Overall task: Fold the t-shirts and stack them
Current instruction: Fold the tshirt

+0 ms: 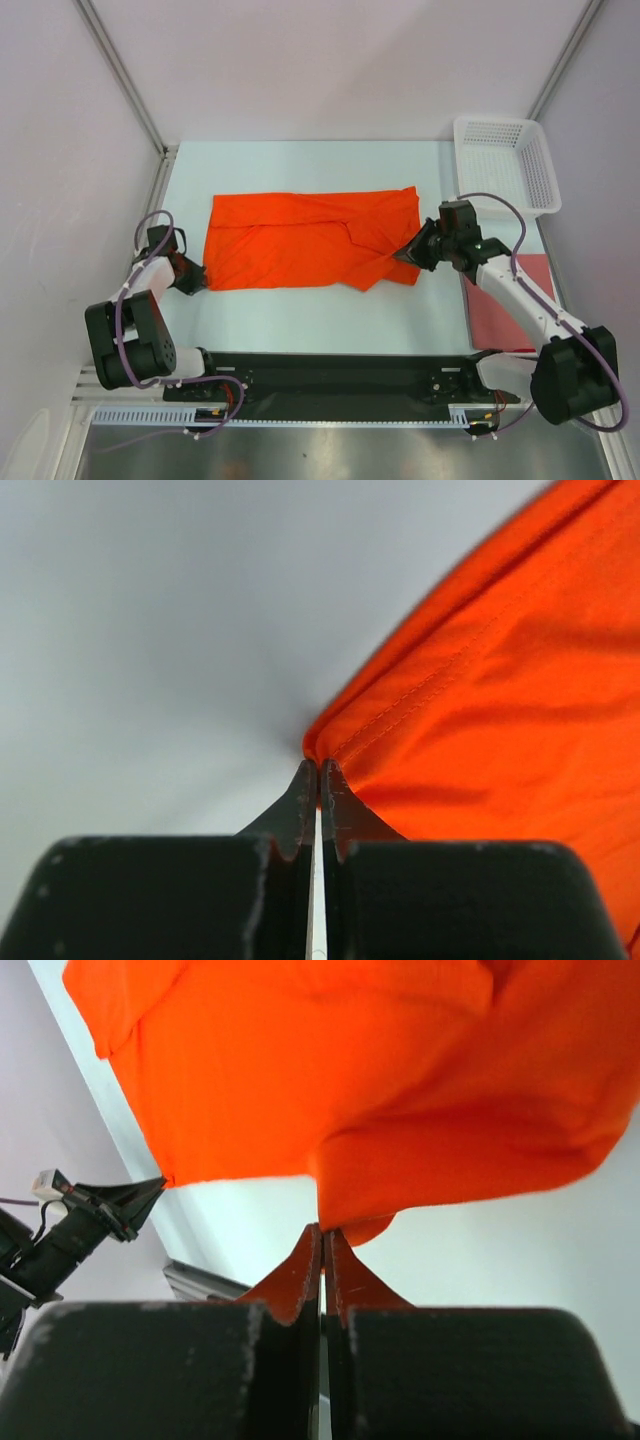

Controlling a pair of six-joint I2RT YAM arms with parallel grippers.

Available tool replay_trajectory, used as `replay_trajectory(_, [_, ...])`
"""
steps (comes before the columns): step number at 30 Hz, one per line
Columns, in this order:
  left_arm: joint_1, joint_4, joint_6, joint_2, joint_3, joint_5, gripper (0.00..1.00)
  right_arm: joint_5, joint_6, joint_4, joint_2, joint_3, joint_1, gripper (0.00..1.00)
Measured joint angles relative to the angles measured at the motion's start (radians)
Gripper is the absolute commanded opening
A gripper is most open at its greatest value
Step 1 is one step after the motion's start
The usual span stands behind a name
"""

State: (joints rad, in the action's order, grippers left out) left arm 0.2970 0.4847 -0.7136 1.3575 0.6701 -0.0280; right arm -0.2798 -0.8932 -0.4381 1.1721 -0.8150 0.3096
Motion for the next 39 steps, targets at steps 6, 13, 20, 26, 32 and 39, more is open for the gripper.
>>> replay_trajectory(6, [-0.043,0.021,0.008,0.019,0.079,0.007,0.0,-0.076,0.101,-0.02,0.178,-0.183,-0.061,0.0])
replay_trajectory(13, [-0.047,0.031,0.007,0.096,0.198,0.038,0.0,-0.15,0.176,-0.044,0.403,-0.426,-0.079,0.0])
replay_trajectory(20, [-0.047,0.044,0.006,0.2,0.315,0.048,0.0,-0.189,0.216,-0.082,0.56,-0.616,-0.104,0.0])
replay_trajectory(26, [-0.047,0.056,0.006,0.287,0.392,0.045,0.01,-0.212,0.231,-0.109,0.672,-0.728,-0.14,0.0])
replay_trajectory(32, [-0.049,0.063,-0.005,0.345,0.452,0.033,0.0,-0.219,0.241,-0.135,0.748,-0.793,-0.16,0.0])
replay_trajectory(39, [-0.065,0.072,-0.022,0.425,0.563,0.012,0.01,-0.237,0.244,-0.15,0.824,-0.881,-0.176,0.0])
